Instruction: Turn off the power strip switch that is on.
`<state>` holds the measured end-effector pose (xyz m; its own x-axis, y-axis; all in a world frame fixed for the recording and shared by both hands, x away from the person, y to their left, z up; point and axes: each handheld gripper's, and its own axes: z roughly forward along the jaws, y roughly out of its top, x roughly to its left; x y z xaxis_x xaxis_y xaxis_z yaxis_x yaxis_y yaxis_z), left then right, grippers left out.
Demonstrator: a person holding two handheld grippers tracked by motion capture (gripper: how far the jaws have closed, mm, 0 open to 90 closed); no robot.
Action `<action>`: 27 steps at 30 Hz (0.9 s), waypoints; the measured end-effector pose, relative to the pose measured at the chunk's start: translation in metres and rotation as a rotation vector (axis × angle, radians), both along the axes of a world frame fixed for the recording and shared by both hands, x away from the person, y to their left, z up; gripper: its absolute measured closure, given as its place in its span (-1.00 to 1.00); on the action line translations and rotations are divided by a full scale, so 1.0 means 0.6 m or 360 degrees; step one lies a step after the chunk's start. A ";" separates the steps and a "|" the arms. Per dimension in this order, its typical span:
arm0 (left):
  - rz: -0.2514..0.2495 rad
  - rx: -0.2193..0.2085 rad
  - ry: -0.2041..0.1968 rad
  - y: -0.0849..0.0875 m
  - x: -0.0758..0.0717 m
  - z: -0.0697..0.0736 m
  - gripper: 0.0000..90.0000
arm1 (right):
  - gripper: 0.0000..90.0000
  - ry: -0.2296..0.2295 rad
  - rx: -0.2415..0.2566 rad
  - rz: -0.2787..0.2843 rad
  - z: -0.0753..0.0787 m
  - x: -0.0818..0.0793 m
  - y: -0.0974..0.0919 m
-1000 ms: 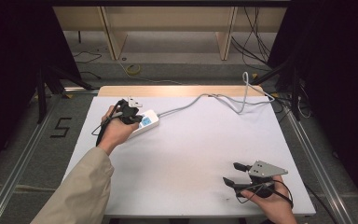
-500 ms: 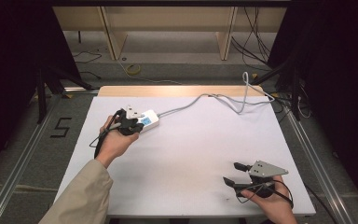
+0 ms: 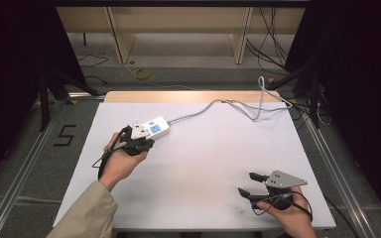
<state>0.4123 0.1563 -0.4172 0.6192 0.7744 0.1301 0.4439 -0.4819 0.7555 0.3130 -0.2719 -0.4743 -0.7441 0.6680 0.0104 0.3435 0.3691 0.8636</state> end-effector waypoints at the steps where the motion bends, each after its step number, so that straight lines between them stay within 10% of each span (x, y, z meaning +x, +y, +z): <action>1: -0.0003 -0.0012 0.0000 0.001 -0.003 -0.001 0.86 | -0.28 -0.0005 -0.0001 0.0000 0.000 0.000 0.000; 14: -0.0152 -0.0302 -0.0023 0.019 -0.040 -0.017 -0.01 | -0.28 0.0000 -0.0004 -0.0004 0.001 0.000 -0.002; 27: -0.0195 -0.0319 -0.0053 0.028 -0.103 -0.070 -0.35 | -0.28 0.0000 -0.0005 -0.0002 0.001 -0.001 0.000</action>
